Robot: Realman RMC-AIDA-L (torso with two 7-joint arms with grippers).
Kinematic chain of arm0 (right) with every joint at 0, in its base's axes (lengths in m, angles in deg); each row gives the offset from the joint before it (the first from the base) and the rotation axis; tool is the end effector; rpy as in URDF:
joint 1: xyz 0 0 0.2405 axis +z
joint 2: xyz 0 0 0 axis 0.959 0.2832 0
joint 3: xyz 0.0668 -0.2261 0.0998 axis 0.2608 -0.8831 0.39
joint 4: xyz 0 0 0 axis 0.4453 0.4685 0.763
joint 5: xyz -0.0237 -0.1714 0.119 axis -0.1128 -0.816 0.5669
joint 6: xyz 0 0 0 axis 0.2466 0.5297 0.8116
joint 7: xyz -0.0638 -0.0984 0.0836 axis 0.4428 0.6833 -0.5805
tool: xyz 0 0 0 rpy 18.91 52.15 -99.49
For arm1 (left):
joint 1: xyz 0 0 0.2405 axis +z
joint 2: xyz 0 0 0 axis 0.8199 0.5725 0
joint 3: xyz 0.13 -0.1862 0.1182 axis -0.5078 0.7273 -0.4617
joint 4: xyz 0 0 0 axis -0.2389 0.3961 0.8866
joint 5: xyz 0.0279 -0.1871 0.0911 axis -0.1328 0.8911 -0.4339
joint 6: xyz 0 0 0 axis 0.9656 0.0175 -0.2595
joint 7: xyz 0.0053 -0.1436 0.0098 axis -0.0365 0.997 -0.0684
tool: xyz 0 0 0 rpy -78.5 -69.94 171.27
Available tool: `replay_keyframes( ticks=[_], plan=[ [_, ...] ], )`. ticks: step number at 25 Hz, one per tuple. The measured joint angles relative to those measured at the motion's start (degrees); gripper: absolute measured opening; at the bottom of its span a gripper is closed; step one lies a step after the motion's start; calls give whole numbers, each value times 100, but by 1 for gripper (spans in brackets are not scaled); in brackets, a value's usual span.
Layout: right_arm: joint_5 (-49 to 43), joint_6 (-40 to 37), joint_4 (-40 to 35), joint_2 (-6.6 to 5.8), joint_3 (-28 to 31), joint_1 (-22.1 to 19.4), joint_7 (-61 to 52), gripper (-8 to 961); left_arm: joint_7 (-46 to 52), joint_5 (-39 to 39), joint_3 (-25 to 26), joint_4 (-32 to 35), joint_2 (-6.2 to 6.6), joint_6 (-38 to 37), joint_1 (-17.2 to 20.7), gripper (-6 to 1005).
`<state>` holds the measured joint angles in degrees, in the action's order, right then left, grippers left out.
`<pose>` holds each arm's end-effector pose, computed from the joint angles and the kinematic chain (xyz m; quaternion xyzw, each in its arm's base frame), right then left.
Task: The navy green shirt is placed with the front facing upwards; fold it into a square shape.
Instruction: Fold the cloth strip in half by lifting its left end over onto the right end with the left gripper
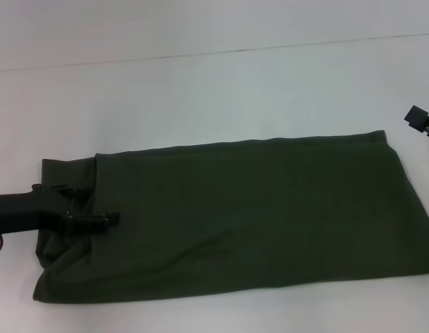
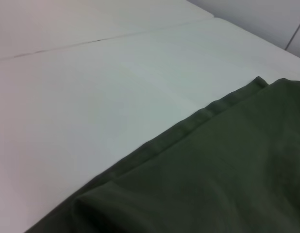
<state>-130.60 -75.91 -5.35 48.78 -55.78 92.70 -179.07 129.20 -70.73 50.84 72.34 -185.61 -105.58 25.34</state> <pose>0.3635 0.2594 0.0740 -0.6885 0.5136 0.4482 0.2476 -0.2871 0.3324 -0.0041 -0.9313 -0.3130 -0.0977 0.1585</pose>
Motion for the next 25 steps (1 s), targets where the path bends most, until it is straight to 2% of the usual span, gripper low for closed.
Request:
replay_keyframes(
  ticks=[18, 25],
  plan=[
    [61, 12, 0, 46, -22, 6, 13, 518, 52, -6, 186, 203, 56, 608, 64, 922],
    [61, 5, 0, 51, -45, 17, 12, 515, 571, -126, 313, 174, 159, 633, 48, 922]
  ],
)
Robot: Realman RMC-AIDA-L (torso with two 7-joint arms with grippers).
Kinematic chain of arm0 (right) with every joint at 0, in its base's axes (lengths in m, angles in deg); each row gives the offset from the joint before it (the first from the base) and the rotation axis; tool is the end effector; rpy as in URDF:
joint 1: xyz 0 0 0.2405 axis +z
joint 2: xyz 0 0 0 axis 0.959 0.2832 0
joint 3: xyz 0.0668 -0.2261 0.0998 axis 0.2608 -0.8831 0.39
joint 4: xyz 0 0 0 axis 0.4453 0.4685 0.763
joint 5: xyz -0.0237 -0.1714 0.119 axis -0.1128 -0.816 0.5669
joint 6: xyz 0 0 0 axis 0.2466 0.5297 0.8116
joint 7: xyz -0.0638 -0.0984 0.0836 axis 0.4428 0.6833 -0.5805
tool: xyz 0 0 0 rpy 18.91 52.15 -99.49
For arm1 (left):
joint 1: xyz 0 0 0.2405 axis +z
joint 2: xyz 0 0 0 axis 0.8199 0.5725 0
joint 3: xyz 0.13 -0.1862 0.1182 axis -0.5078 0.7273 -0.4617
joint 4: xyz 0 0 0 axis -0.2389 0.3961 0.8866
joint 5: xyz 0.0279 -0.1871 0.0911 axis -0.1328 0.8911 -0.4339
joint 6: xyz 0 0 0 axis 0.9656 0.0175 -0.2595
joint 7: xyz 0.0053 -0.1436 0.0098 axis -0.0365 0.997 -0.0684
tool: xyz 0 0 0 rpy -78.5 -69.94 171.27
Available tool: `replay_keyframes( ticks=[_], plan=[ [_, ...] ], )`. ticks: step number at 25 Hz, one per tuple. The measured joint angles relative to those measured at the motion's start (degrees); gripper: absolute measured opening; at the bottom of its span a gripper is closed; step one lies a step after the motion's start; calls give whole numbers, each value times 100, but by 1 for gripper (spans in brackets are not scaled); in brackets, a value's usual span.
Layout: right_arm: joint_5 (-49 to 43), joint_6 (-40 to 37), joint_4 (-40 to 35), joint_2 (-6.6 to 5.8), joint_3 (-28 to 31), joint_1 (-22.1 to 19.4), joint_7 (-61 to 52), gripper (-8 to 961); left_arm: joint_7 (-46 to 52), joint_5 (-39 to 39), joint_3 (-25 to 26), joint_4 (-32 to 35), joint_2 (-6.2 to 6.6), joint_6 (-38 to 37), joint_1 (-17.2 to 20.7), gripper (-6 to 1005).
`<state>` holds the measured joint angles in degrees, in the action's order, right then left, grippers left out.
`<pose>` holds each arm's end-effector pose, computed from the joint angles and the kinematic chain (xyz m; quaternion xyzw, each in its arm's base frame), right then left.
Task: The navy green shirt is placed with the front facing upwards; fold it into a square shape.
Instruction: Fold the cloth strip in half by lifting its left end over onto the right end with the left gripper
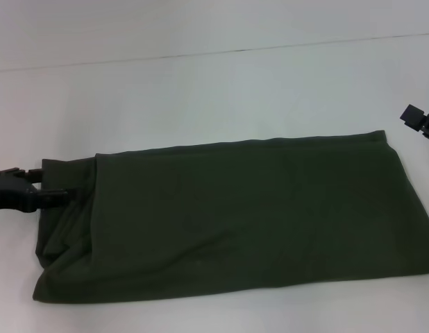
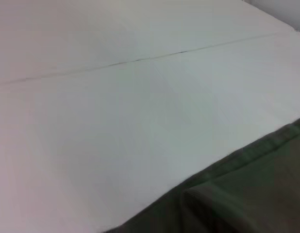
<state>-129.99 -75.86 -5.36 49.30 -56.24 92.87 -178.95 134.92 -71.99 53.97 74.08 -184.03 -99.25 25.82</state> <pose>0.3605 0.2608 0.0706 -0.6885 0.5117 0.4520 0.2445 -0.3097 0.3476 0.0257 -0.8936 -0.3678 -0.0869 0.2422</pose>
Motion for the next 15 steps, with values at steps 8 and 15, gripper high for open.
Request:
replay_keyframes(
  ticks=[8, 15],
  plan=[
    [-4, -4, 0, -37, 0, -29, -12, 515, 895, -357, 72, 19, 78, -165, -64, 923],
    [-4, -5, 0, -45, -5, -37, -12, 515, 1189, -643, 76, -31, 109, -219, -151, 922]
  ],
)
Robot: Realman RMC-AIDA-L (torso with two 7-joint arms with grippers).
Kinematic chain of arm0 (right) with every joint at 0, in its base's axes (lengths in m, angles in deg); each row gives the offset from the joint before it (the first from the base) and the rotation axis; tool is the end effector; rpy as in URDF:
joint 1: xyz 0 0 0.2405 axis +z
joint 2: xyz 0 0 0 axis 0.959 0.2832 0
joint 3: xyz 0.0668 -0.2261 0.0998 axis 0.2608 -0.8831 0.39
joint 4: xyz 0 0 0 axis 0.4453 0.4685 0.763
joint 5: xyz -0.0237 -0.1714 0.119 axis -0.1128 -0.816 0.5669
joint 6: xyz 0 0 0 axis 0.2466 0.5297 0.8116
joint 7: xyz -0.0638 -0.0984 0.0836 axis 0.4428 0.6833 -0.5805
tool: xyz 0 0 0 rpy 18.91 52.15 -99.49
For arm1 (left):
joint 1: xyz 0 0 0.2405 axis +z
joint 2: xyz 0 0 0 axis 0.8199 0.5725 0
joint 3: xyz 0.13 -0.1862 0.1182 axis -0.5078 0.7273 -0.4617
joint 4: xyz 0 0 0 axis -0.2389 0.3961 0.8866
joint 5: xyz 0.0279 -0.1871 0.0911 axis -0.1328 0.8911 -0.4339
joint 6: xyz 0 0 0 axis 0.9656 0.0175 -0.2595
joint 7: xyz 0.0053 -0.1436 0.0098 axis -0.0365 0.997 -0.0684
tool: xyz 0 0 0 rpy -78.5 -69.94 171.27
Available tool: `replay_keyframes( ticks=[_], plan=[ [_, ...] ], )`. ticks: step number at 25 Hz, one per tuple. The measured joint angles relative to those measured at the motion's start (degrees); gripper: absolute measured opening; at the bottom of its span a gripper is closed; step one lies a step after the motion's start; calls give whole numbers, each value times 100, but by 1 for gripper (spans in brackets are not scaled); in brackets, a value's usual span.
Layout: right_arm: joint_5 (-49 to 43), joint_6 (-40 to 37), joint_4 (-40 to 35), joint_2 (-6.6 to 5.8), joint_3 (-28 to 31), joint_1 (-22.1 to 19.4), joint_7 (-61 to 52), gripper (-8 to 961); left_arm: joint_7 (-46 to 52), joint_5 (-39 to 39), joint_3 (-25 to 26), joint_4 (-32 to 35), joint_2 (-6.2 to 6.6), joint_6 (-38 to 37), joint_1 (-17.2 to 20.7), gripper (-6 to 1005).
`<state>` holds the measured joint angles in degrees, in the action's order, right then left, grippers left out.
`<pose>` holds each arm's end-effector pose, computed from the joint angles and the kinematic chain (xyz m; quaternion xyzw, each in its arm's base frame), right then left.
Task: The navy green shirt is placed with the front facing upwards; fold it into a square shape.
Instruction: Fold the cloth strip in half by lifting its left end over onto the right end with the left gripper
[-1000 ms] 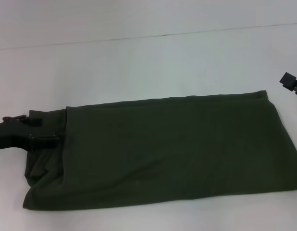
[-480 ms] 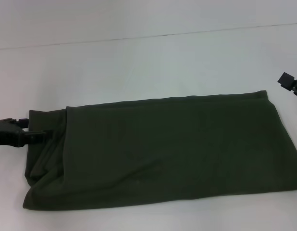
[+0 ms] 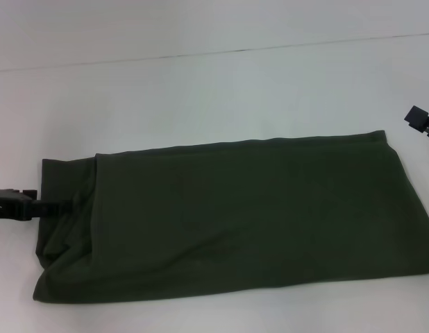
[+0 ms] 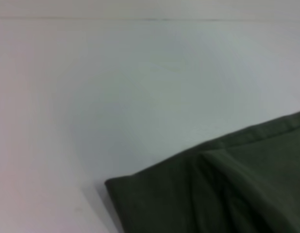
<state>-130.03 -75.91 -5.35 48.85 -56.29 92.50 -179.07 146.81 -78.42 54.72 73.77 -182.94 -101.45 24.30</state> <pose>0.3633 0.2589 0.0737 -0.6882 0.5131 0.4493 0.2474 -0.3157 0.3453 0.0289 -0.8630 -0.4525 -0.0600 0.2166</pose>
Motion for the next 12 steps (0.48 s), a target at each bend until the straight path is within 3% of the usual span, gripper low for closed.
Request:
replay_keyframes(
  ticks=[12],
  plan=[
    [1, 0, 0, -8, -11, -9, -19, 515, 11, -107, -5, -323, 49, 209, -127, 919]
  ],
)
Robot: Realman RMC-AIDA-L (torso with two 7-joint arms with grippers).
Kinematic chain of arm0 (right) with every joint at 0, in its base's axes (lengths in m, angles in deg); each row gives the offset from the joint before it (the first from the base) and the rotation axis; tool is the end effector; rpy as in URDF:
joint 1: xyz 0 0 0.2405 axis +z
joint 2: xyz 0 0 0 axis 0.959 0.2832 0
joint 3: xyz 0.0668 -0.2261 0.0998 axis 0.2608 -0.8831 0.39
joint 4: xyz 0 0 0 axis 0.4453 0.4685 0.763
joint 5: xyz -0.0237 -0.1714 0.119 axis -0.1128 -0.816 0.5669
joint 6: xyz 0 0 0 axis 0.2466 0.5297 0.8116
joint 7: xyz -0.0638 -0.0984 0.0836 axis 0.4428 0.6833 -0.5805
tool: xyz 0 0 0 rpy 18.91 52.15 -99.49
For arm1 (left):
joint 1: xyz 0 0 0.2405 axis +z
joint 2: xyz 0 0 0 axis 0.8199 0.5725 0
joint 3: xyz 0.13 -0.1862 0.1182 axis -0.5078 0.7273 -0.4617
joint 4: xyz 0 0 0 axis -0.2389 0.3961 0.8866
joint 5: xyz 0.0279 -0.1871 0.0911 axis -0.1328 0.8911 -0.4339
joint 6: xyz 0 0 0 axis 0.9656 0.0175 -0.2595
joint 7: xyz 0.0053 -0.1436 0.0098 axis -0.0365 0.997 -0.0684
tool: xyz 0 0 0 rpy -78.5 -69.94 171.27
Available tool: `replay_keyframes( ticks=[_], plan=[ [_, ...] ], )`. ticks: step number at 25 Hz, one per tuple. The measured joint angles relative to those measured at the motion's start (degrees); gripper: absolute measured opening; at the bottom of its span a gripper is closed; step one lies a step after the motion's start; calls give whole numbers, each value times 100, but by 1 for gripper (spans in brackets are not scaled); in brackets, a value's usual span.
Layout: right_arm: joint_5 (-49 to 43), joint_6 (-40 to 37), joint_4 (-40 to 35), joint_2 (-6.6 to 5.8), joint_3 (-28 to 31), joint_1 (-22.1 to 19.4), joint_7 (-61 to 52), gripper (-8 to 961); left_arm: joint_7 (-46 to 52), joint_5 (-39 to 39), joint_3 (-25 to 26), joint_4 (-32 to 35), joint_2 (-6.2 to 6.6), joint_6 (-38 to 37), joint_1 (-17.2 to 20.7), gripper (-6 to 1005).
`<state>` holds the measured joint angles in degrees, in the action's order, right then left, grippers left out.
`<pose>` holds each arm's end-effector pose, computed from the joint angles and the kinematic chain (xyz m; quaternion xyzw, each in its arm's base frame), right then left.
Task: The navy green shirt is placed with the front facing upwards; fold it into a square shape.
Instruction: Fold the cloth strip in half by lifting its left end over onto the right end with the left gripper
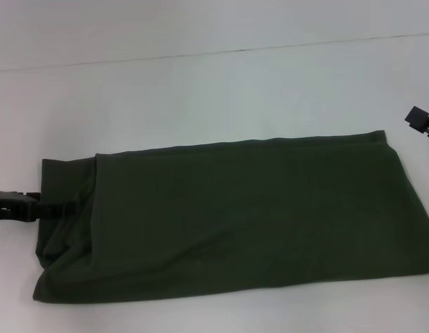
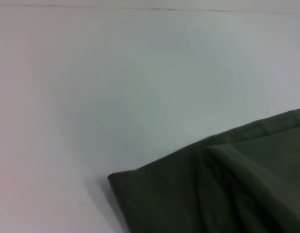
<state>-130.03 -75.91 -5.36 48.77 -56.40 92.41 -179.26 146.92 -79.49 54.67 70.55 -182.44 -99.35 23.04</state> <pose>0.3638 0.2584 0.0741 -0.6877 0.5145 0.4487 0.2470 -0.3181 0.3491 0.0217 -0.8611 -0.4585 -0.0513 0.2136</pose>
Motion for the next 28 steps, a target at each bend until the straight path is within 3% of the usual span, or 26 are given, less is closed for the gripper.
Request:
replay_keyframes(
  ticks=[10, 28],
  plan=[
    [0, 0, 0, 13, 0, -6, -17, 515, 12, -116, 28, -147, 24, 149, -15, 920],
    [0, 0, 0, 9, 0, -4, -17, 515, -54, -134, -40, -173, 17, -303, -98, 920]
  ],
)
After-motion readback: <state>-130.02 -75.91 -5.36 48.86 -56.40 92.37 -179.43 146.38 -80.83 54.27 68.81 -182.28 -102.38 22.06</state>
